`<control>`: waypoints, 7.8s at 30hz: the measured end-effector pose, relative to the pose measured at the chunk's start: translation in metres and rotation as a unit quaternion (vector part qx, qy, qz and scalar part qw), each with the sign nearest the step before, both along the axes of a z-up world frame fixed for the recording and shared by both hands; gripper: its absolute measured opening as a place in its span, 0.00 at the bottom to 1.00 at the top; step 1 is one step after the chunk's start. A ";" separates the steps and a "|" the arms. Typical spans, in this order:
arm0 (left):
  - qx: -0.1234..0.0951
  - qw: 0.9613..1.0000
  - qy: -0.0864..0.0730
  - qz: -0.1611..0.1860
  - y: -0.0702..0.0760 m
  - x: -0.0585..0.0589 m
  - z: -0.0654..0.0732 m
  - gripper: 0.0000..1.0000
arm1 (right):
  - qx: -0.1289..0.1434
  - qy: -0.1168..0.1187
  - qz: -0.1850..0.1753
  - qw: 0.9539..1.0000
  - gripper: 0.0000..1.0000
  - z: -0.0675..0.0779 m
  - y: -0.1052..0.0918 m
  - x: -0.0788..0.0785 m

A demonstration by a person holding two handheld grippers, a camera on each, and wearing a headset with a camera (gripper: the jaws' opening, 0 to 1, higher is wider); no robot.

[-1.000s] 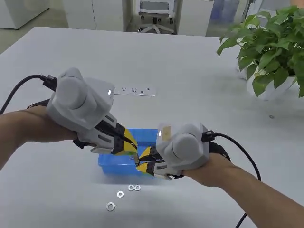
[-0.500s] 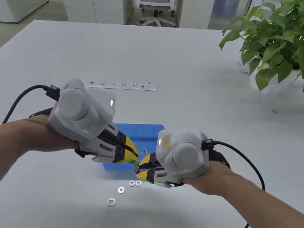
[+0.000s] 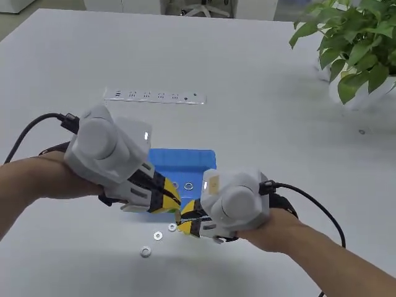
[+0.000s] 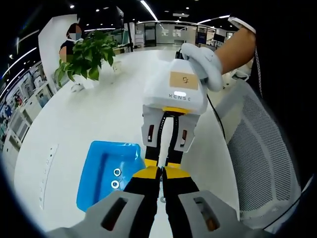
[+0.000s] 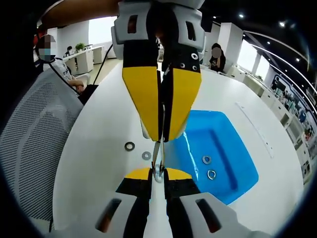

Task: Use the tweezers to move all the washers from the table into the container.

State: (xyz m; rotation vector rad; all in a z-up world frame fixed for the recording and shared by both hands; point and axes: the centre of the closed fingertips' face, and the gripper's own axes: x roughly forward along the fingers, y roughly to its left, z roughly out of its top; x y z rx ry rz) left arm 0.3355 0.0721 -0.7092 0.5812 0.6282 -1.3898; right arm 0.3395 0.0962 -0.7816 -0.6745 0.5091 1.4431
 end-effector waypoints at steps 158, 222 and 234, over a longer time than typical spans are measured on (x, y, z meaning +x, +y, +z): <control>-0.031 0.999 -0.019 -0.010 -0.011 0.059 0.030 0.06 | 0.001 -0.027 -0.032 0.999 0.10 0.035 -0.009 0.063; -0.031 0.999 0.006 0.000 -0.013 0.082 0.003 0.06 | -0.020 0.005 -0.030 0.999 0.11 0.008 -0.016 0.079; -0.029 1.000 -0.006 -0.003 -0.012 0.079 0.019 0.06 | -0.010 -0.007 -0.032 0.999 0.11 0.024 -0.013 0.077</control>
